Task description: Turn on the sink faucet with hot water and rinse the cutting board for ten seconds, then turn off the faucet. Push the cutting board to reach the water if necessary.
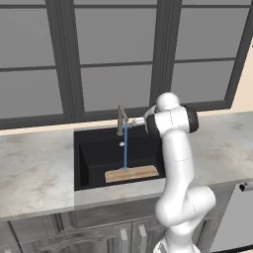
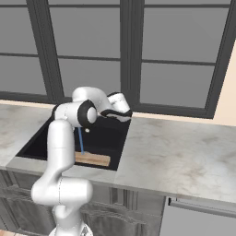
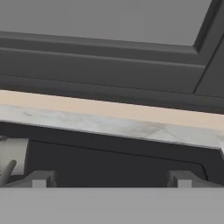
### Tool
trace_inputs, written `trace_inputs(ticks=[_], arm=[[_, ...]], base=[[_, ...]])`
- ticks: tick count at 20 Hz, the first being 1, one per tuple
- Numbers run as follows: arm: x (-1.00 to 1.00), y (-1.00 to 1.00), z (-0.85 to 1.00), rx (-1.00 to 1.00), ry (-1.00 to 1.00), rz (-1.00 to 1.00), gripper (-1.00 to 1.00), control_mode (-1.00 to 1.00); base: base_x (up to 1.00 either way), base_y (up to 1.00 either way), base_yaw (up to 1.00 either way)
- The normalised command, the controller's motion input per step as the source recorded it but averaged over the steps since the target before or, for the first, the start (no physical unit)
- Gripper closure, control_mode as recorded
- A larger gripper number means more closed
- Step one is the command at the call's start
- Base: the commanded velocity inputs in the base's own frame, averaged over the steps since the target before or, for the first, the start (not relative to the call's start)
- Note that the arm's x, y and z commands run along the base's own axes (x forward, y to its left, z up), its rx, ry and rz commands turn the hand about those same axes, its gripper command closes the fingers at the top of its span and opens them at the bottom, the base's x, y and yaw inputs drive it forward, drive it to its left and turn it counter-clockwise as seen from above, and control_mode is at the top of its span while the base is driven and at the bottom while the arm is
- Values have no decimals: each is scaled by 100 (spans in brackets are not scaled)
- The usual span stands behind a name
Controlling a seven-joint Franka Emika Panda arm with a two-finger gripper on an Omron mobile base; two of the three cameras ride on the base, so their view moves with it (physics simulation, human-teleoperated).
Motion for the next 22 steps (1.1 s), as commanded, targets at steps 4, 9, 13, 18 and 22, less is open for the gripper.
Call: trace_inputs(ticks=[4,9,13,18,22], arm=[[8,0,-11,0,0,0,-100,-100],[8,1,-16,0,0,0,-100,-100],[0,10,-12,0,0,0,-100,-100],[0,15,-8,0,0,0,-100,-100],[0,19,-6,0,0,0,-100,-100]], base=[[0,0,0],[0,0,0],[0,0,0],[0,0,0],[0,0,0]])
